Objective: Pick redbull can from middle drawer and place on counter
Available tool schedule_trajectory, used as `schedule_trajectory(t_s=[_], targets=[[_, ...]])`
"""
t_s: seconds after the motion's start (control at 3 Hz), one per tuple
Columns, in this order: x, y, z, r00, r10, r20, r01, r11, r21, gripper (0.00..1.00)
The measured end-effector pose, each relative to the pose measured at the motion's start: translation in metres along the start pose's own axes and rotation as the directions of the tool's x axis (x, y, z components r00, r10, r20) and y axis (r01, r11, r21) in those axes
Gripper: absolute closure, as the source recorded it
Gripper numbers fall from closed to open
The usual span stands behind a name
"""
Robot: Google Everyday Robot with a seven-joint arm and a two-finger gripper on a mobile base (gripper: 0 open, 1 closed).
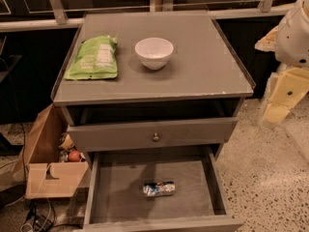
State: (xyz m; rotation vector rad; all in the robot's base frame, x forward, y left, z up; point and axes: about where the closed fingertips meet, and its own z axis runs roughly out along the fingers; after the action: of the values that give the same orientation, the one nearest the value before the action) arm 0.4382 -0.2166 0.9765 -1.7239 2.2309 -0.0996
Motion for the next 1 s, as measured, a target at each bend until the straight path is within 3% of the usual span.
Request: schedule_trajectory(t_s=[0.33,1.0], targets=[[0.000,0.000,0.000,1.000,0.000,0.000,0.000,1.0000,0.000,0.00],[-0.031,0.020,0.055,0.997,-0.079,0.005,0.079,0.9968,-0.011,0.00]])
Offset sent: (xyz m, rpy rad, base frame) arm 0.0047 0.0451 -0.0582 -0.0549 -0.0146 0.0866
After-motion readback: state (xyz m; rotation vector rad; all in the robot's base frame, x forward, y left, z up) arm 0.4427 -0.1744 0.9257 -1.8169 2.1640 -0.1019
